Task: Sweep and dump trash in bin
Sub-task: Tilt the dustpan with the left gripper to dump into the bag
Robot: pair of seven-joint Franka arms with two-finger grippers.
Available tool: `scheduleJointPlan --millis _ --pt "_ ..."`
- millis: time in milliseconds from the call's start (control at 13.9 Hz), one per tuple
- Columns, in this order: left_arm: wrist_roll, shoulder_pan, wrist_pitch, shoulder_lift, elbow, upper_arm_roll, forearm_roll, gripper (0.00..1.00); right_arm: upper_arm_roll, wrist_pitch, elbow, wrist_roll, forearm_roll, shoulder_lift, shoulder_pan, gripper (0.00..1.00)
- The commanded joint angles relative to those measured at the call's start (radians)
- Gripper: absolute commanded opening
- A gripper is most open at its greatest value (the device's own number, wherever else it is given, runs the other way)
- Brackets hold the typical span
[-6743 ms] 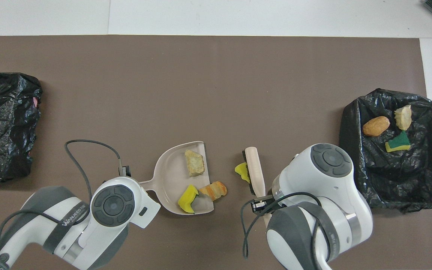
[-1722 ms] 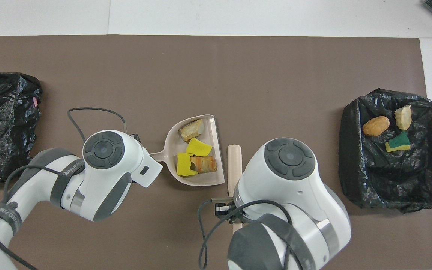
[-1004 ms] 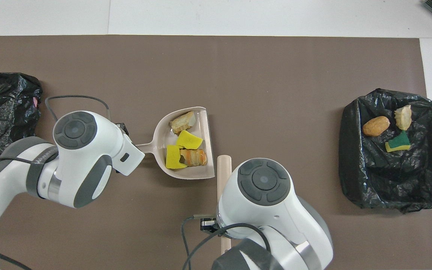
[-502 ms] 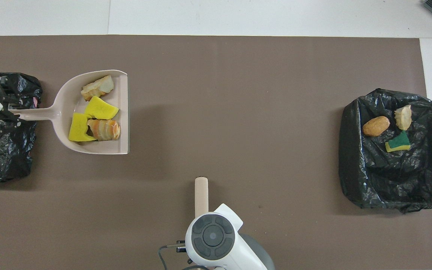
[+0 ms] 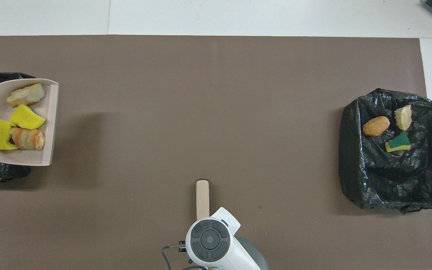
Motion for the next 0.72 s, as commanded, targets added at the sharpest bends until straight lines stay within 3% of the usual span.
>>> scheduleJointPlan --millis 0,215,430,646 --pt "0.1 0.068 0.002 0.086 0.153 -0.012 0.075 0.0 -0.001 0.029 -0.023 0.011 -0.018 -0.01 0.004 0.0" --pt "0.165 0.116 0.073 0.163 0.262 -0.007 0.138 0.0 -0.001 0.027 -0.021 0.009 -0.018 -0.007 0.002 0.0" --pt "0.149 0.087 0.165 0.166 0.261 -0.013 0.292 0.0 -0.001 0.023 -0.02 -0.023 -0.018 -0.006 0.002 0.0" --pt "-0.026 0.041 0.17 0.159 0.236 -0.013 0.449 0.0 -0.001 0.018 -0.02 -0.049 -0.018 -0.006 -0.002 0.0"
